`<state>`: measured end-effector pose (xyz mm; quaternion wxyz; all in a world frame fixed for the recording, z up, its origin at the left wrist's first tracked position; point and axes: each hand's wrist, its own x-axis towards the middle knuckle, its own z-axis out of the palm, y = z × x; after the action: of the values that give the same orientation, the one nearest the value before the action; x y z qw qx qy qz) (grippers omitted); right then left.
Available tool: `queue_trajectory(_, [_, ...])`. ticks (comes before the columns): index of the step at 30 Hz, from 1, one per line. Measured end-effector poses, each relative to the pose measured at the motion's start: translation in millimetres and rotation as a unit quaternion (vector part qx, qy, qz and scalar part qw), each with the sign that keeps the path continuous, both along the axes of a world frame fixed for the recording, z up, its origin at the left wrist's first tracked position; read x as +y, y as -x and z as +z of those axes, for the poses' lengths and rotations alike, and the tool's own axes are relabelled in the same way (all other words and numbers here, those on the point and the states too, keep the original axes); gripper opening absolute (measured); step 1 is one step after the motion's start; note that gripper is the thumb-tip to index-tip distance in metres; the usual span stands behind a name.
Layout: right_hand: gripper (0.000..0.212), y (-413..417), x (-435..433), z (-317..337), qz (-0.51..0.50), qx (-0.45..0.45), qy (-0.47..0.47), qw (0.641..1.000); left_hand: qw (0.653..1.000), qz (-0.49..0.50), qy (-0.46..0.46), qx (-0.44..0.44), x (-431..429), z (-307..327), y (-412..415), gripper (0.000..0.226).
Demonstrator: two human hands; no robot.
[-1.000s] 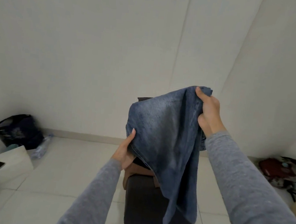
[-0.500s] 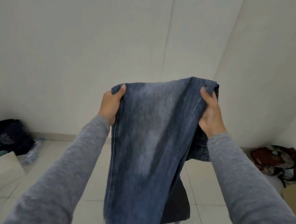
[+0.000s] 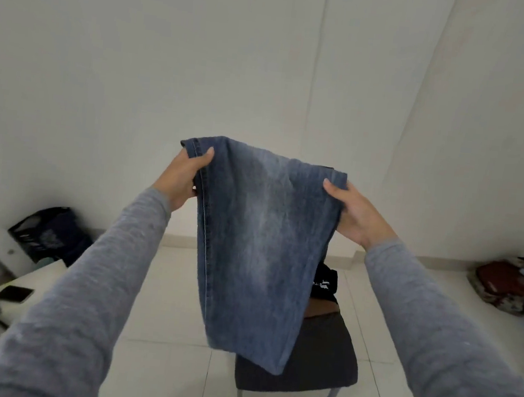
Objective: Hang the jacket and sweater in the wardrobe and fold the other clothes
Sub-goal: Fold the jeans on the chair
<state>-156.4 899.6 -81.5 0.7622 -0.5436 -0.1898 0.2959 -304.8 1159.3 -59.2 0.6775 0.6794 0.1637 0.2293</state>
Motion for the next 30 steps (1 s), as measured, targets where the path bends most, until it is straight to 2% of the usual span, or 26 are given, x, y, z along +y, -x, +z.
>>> queue_trajectory(3, [0.022, -3.4, 1.8, -10.9, -0.071, -0.031, 0.147, 0.986, 0.995, 0.074, -0.015, 0.063, 12.2, -27.8, 2.2, 0.017])
queue_trajectory(5, [0.026, -5.2, 4.1, -18.0, -0.141, -0.017, 0.190, 0.971, 0.990, 0.102, -0.007, 0.098, 12.9, -35.0, -2.1, 0.016])
queue_trajectory(6, [0.030, -5.9, 4.7, -20.0, -0.167, -0.002, 0.176, 0.970, 0.989, 0.113, 0.006, 0.097, 11.7, -34.9, -4.9, 0.018])
queue_trajectory(8, [0.032, -6.9, 4.4, -18.6, -0.200, 0.013, 0.118, 0.972, 0.992, 0.109, 0.053, 0.040, 9.1, -33.0, -11.3, 0.020])
queue_trajectory(10, [0.026, -8.2, 1.7, -10.5, -0.206, -0.001, 0.051, 0.977, 0.994, 0.058, 0.083, -0.029, 3.3, -29.2, -13.5, 0.022])
queue_trajectory(12, [0.016, -8.4, -0.7, -1.3, -0.194, -0.024, -0.012, 0.981, 0.997, 0.007, 0.070, -0.026, -1.3, -31.8, -17.0, 0.025])
queue_trajectory(14, [0.012, -7.6, -1.1, 5.4, -0.184, -0.028, -0.046, 0.981, 0.999, 0.011, 0.039, 0.008, -4.9, -41.5, -23.0, 0.026])
queue_trajectory(17, [0.015, -12.9, -4.7, 8.5, -0.169, -0.026, -0.033, 0.985, 0.996, 0.065, 0.020, 0.058, -12.4, -49.4, -38.0, 0.015])
queue_trajectory(19, [0.019, -20.2, -14.0, 13.9, -0.182, -0.029, 0.006, 0.983, 0.992, 0.080, 0.049, 0.087, -16.6, -45.0, -51.6, 0.007])
queue_trajectory(21, [0.015, -28.5, -25.6, 23.5, -0.229, -0.036, 0.034, 0.972, 0.989, 0.084, 0.102, 0.070, -18.4, -35.0, -65.4, 0.013])
queue_trajectory(24, [0.008, -38.2, -41.3, 39.3, -0.296, -0.060, 0.002, 0.953, 0.989, 0.005, 0.142, -0.043, -24.7, -21.1, -83.7, 0.025])
queue_trajectory(26, [0.020, -41.5, -47.2, 38.9, -0.295, -0.080, -0.059, 0.950, 0.985, -0.082, 0.131, -0.082, -34.4, -18.6, -91.8, 0.030])
queue_trajectory(28, [0.027, -43.1, -47.1, 30.1, -0.255, -0.082, -0.058, 0.962, 0.987, -0.115, 0.103, -0.050, -40.8, -25.9, -101.0, 0.028])
queue_trajectory(30, [0.029, -45.9, -44.8, 21.7, -0.254, -0.068, 0.002, 0.965, 0.995, -0.075, 0.062, -0.005, -42.1, -34.5, -110.9, 0.018])
